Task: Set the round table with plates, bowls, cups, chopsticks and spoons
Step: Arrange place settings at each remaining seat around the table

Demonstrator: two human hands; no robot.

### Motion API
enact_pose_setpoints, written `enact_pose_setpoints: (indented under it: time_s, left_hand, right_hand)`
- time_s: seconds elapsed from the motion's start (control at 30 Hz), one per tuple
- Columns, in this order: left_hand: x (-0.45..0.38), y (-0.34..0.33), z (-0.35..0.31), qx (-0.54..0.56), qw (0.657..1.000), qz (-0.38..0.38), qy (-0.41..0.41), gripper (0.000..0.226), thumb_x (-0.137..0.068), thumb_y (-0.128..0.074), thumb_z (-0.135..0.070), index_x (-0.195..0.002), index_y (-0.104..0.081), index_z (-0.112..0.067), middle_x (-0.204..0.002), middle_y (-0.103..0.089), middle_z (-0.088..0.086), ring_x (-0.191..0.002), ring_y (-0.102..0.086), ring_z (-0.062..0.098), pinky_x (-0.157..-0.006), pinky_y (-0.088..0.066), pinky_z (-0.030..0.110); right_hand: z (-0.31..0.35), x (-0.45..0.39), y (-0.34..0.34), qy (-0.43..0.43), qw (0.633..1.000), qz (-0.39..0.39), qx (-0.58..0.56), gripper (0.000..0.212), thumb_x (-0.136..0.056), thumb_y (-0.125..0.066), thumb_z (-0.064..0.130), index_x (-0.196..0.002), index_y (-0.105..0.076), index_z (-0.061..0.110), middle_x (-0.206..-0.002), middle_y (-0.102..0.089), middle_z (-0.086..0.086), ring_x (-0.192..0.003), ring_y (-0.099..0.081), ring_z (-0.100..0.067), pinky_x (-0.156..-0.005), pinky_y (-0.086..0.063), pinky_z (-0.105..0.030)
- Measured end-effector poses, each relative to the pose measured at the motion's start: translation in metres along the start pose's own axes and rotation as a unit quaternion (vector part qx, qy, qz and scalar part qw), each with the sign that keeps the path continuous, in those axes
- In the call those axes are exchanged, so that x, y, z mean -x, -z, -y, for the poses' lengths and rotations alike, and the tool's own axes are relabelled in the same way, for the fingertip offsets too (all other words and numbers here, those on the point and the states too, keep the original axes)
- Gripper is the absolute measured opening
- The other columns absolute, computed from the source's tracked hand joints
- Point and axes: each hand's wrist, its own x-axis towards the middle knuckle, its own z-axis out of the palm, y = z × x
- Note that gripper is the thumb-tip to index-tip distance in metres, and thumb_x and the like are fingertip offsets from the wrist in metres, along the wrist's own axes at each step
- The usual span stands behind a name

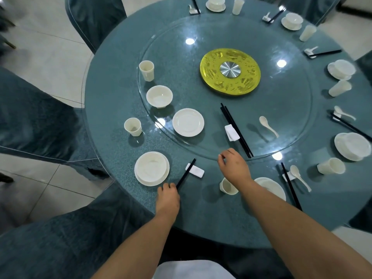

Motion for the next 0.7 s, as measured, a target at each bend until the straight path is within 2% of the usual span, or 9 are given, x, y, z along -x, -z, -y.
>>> enact_pose_setpoints:
  time_s: [0.17,0.3,0.47,0.6,0.7]
  left_hand:
    - [-0.001,0.004,-0.01,-0.035,0.999,-0.019,-0.033,0.036,-0.1,-0.041,-0.034,-0.128,-0.045,-0.011,-0.128,-0.046,0.008,-0.117,-0.042,0.026,-0.104,-0.035,0.036]
    - [-0.018,0.03,-0.026,-0.031,0.996,-0.044,-0.076,0.034,-0.099,-0.042,-0.034,-0.125,-0.048,-0.013,-0.124,-0.051,0.007,-0.116,-0.044,0.026,-0.098,-0.039,0.036]
    - [-0.038,0.071,-0.059,-0.016,0.991,-0.022,-0.133,0.033,-0.098,-0.043,-0.027,-0.127,-0.05,-0.014,-0.127,-0.051,0.006,-0.121,-0.043,0.027,-0.099,-0.041,0.037]
    - [-0.056,0.095,-0.091,-0.024,0.987,-0.023,-0.158,0.03,-0.097,-0.043,-0.022,-0.124,-0.052,-0.012,-0.127,-0.05,0.008,-0.121,-0.044,0.028,-0.1,-0.042,0.04]
    - [-0.065,0.107,-0.115,-0.035,0.982,-0.02,-0.183,0.032,-0.097,-0.045,-0.025,-0.127,-0.051,-0.013,-0.127,-0.049,0.007,-0.12,-0.045,0.027,-0.098,-0.045,0.04]
  right_hand:
    - [-0.01,-0.001,0.001,-0.021,1.0,0.018,0.006,0.027,-0.099,-0.046,0.03,-0.088,-0.063,0.012,-0.094,-0.053,0.003,-0.082,-0.051,-0.016,-0.067,-0.042,-0.028]
    - [-0.014,-0.006,0.007,-0.05,0.998,0.024,-0.008,0.028,-0.099,-0.046,0.029,-0.085,-0.062,0.01,-0.091,-0.051,0.002,-0.079,-0.051,-0.019,-0.066,-0.039,-0.029]
    - [-0.022,-0.007,0.025,-0.088,0.995,0.033,-0.03,0.029,-0.097,-0.048,0.027,-0.081,-0.062,0.007,-0.091,-0.053,-0.001,-0.08,-0.053,-0.024,-0.071,-0.048,-0.037]
    - [-0.035,-0.014,0.044,-0.123,0.991,0.034,-0.04,0.031,-0.097,-0.047,0.029,-0.074,-0.055,0.01,-0.083,-0.054,-0.001,-0.073,-0.054,-0.025,-0.064,-0.046,-0.035]
    - [-0.05,-0.02,0.058,-0.141,0.988,0.054,-0.021,0.031,-0.098,-0.047,0.032,-0.073,-0.052,0.014,-0.074,-0.054,-0.002,-0.07,-0.053,-0.024,-0.059,-0.039,-0.031]
